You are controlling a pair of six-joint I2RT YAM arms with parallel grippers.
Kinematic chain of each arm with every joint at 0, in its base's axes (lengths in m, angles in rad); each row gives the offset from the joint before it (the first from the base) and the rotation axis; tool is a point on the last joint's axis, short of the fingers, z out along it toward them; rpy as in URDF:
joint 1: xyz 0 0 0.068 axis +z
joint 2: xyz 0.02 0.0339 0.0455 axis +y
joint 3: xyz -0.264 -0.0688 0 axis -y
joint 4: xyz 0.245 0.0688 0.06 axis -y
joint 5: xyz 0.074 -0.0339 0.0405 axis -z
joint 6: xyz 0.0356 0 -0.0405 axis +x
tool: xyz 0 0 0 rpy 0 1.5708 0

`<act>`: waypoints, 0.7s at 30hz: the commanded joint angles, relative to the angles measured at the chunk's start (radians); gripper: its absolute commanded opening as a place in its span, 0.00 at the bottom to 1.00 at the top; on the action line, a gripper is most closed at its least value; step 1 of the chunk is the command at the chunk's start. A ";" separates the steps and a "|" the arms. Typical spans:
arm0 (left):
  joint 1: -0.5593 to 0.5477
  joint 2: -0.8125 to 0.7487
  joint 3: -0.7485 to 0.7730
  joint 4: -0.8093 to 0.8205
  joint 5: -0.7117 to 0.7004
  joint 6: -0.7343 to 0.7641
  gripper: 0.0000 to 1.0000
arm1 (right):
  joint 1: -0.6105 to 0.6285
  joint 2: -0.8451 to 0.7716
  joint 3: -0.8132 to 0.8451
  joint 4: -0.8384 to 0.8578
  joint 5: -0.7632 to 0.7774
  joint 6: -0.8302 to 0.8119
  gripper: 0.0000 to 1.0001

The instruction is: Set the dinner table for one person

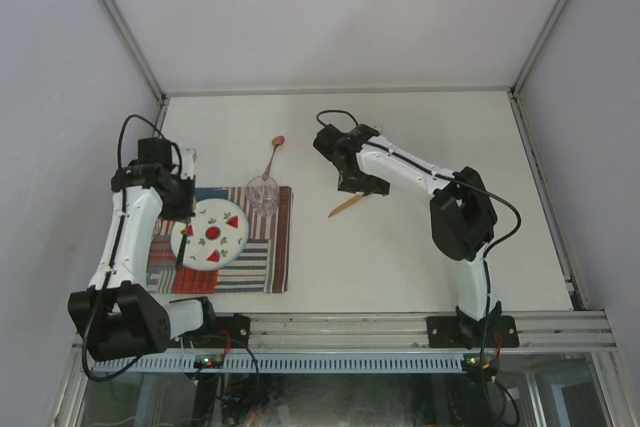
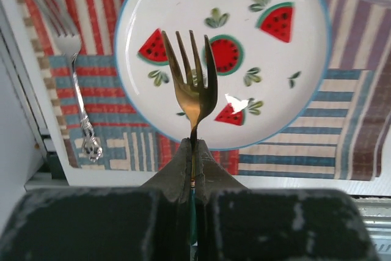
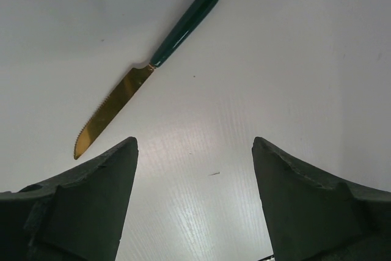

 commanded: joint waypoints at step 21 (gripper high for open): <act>0.428 0.242 -0.104 0.180 0.029 0.302 0.00 | 0.008 0.075 0.191 -0.085 0.026 -0.074 0.72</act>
